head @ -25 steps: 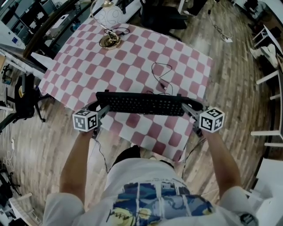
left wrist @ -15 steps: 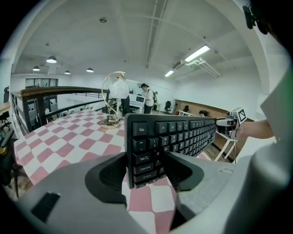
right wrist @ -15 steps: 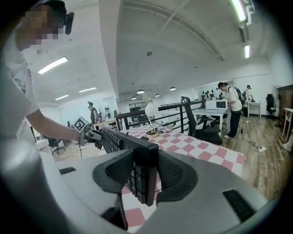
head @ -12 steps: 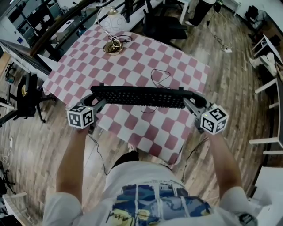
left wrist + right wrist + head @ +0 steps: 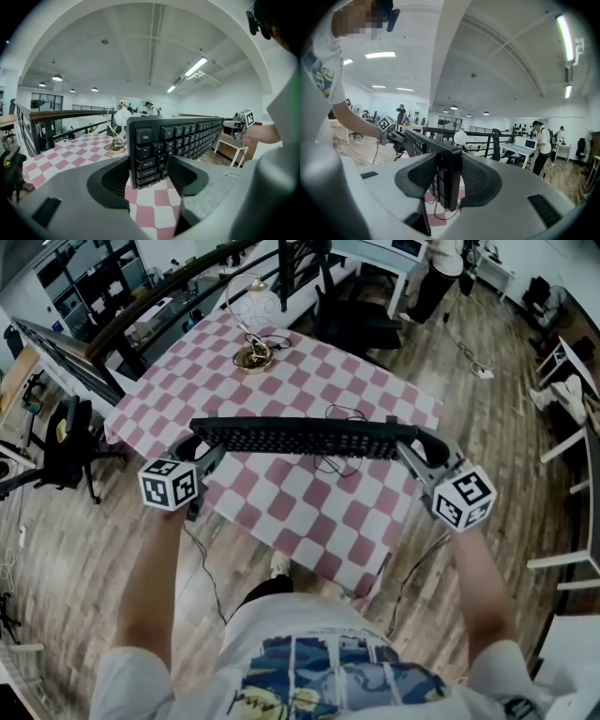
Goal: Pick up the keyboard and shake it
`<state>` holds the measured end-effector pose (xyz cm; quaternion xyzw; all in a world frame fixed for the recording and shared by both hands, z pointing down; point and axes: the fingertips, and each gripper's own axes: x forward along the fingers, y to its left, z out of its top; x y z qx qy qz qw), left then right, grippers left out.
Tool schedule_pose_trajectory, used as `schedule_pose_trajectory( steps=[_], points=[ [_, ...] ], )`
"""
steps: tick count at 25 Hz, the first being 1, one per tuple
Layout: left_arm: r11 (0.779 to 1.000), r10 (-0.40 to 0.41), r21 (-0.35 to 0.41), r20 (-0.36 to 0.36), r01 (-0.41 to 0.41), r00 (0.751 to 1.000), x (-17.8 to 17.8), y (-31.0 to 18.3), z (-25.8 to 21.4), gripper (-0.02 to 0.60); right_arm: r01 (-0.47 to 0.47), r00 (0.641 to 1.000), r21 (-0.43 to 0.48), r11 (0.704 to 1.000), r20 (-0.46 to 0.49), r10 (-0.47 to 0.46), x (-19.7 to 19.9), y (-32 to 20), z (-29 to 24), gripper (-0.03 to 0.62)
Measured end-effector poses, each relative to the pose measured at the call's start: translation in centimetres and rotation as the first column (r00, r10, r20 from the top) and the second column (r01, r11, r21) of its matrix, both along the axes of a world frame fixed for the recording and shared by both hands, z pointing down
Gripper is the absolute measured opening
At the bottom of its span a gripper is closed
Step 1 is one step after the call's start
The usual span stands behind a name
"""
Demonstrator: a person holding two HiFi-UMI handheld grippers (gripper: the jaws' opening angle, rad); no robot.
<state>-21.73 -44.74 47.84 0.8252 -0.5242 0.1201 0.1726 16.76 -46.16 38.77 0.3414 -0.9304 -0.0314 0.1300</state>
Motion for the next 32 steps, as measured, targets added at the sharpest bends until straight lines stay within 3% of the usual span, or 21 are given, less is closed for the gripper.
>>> schedule_pose_trajectory(
  steps=[11, 16, 26, 32],
  points=[
    [0.992, -0.008, 0.125, 0.021, 0.006, 1.0, 0.0, 3.2, -6.3, 0.252, 0.022, 0.999, 0.202, 0.979, -0.044, -0.014, 0.0, 4.5, -6.7, 0.152],
    [0.986, -0.01, 0.168, 0.03, 0.005, 1.0, 0.0, 4.8, -8.5, 0.252, 0.04, 0.998, 0.305, 0.951, -0.064, -0.021, -0.1, 7.1, -9.2, 0.152],
    [0.973, -0.023, 0.23, 0.044, 0.013, 0.999, 0.8, 7.3, -11.9, 0.252, 0.022, 0.994, 0.383, 0.923, -0.104, 0.02, 1.1, 10.3, -11.6, 0.152],
    [0.963, -0.033, 0.269, 0.042, 0.021, 0.999, 0.5, 8.5, -13.6, 0.252, 0.032, 0.99, 0.485, 0.874, -0.138, 0.041, 0.6, 12.4, -13.5, 0.152]
  ],
)
